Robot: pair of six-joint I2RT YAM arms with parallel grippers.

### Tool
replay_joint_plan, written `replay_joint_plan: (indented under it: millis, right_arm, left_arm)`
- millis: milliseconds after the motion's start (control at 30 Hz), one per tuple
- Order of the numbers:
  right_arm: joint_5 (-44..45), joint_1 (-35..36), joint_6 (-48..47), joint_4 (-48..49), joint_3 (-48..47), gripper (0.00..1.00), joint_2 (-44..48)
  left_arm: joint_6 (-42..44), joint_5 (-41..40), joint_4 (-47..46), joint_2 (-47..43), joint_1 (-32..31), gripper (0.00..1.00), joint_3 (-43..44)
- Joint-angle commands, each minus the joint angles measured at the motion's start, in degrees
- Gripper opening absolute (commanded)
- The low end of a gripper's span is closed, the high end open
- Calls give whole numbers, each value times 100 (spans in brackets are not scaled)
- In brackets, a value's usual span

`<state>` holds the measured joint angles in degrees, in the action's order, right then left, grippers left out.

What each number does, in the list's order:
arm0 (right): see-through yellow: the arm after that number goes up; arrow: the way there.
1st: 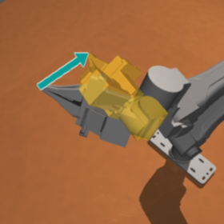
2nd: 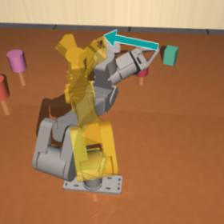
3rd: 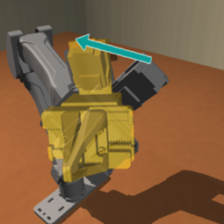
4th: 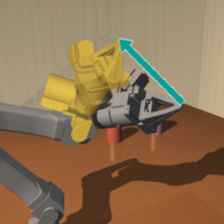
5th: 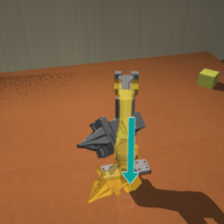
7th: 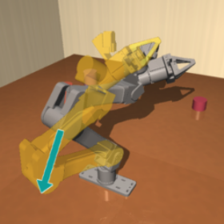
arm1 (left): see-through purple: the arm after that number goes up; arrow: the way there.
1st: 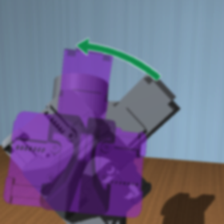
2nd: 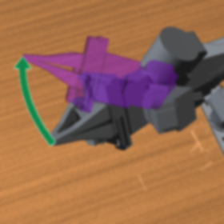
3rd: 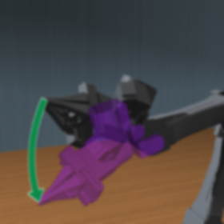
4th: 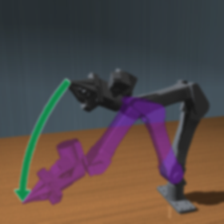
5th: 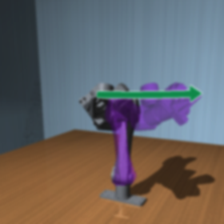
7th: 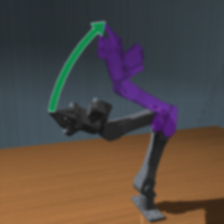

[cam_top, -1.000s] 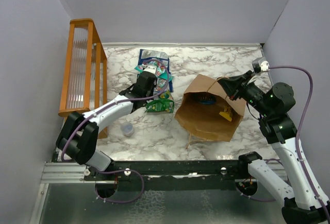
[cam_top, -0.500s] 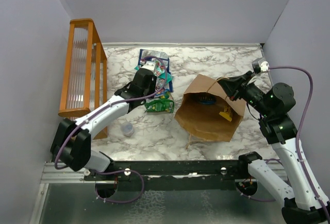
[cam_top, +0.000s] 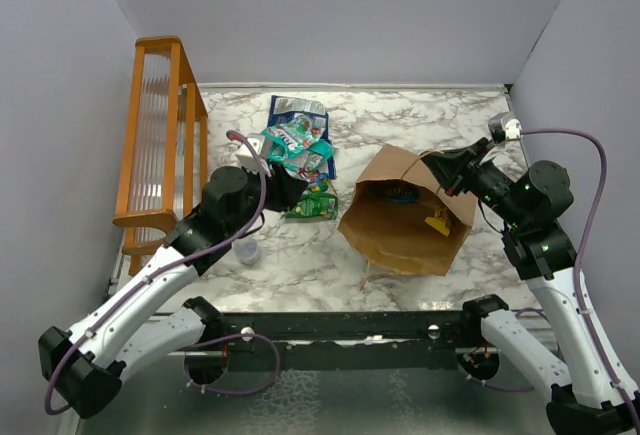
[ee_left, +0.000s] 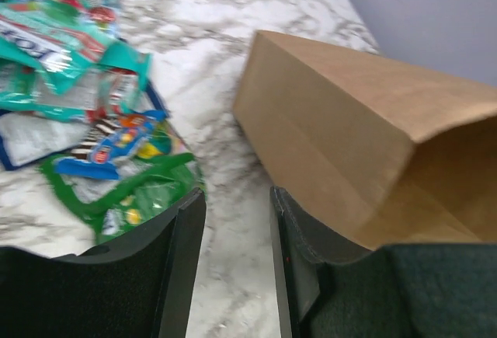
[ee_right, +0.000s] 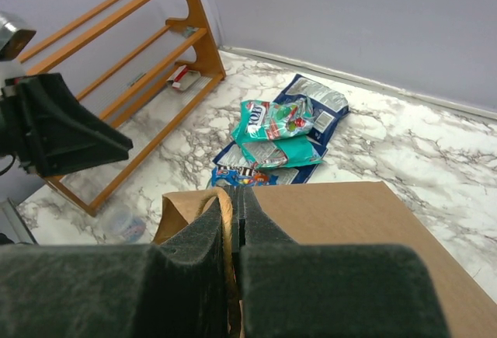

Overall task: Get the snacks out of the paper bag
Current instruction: Place the snack at the center of the board, then take out the snack from the paper bag.

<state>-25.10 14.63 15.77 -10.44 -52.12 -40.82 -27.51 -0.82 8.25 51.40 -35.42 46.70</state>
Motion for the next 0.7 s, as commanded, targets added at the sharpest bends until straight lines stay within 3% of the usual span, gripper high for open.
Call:
replay_joint_plan:
  millis: [0, 133, 367, 500, 667]
  right_arm:
    - [-169, 13, -2, 165, 44, 2, 4]
    - [-479, 13, -3, 365, 143, 1, 13]
    - [-2285, 13, 3, 1021, 643, 2, 39]
    - [-2918, 13, 239, 1211, 1020, 2, 71]
    - [-3023, 13, 270, 1188, 1159, 2, 172]
  left_arm:
    - [-589, 340, -737, -354, -689, 41, -273]
    - [-427, -454, -1099, -225, -1979, 40, -339]
    - [351, -1818, -2395, 417, -4147, 38, -704]
    - [789, -2290, -2834, 858, -4871, 38, -825]
    - [1021, -2582, -3449, 1586, -5234, 38, -906]
